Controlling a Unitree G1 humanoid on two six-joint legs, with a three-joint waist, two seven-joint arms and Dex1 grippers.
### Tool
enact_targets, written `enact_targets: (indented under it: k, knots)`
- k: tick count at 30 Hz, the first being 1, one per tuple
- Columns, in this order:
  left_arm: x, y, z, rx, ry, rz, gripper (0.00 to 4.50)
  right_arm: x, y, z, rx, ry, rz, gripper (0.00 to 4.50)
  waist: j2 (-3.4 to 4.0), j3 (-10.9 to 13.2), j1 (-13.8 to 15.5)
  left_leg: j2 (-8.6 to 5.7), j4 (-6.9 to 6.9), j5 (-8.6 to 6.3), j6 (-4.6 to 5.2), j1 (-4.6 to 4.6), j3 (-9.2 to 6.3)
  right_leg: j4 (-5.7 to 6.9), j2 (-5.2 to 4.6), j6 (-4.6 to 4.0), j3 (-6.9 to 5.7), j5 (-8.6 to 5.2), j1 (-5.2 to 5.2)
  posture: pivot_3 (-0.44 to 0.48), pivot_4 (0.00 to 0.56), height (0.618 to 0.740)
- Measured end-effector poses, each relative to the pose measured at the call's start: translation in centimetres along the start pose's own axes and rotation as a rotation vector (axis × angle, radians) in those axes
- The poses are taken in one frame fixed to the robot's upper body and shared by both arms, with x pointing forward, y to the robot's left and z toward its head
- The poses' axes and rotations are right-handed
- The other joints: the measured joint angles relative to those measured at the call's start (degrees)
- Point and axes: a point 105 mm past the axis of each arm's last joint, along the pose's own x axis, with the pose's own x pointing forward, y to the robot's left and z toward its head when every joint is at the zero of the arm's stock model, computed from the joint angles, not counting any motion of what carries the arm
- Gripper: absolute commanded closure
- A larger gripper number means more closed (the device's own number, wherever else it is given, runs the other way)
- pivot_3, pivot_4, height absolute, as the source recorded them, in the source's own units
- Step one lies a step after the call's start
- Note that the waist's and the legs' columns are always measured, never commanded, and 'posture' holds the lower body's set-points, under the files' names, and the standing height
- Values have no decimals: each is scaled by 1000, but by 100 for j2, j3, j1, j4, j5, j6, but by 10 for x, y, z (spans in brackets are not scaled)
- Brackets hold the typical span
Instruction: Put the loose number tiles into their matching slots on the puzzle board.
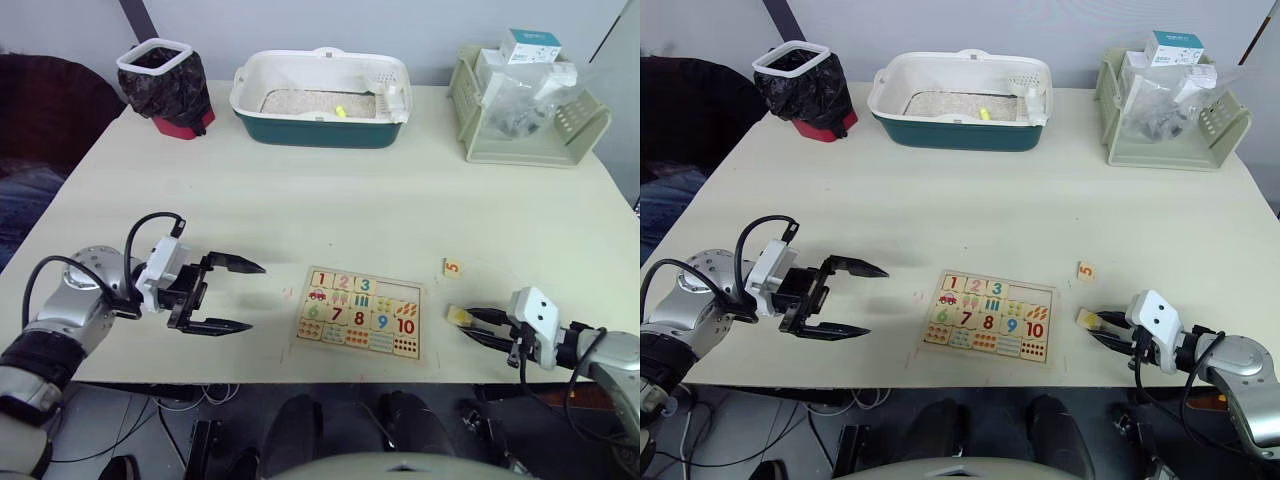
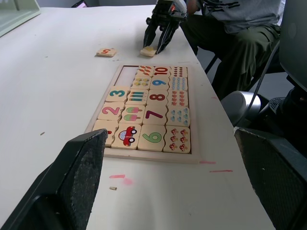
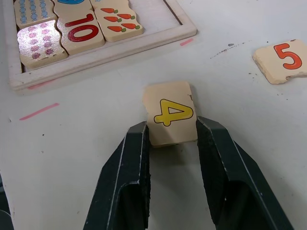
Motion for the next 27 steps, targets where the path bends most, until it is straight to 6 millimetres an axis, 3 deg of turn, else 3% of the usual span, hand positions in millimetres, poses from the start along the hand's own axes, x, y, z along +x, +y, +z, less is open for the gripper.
enact_targets:
  k: [4, 8, 19, 27]
  knots:
    - [0, -1, -1, -5, -1, 0, 0, -2, 0, 4, -9, 27, 10, 3666, 2, 1, 1, 0, 0, 0, 0, -1, 0, 0, 0, 0, 0, 0, -1, 0, 150, 740]
    - [2, -1, -1, -4, -10, 0, 0, 2, 3, 25, -21, 4, 27, 3666, 2, 1, -5, 2, 0, 0, 0, 1, -2, 1, 2, 0, -1, 0, -1, 0, 150, 740]
    - [4, -2, -4, -9, -24, 1, 0, 27, 10, 69, -77, 166, 97, 3666, 2, 2, -7, 2, -1, 0, 0, -16, -1, 0, -1, -23, -2, 13, -22, 0, 150, 740]
    - [6, -3, -4, -7, -45, 7, 0, 56, -2, 106, -151, 284, 71, 3666, 0, 3, -11, 4, -7, 0, 0, -39, -6, -1, -1, -25, -10, 13, -45, 0, 150, 740]
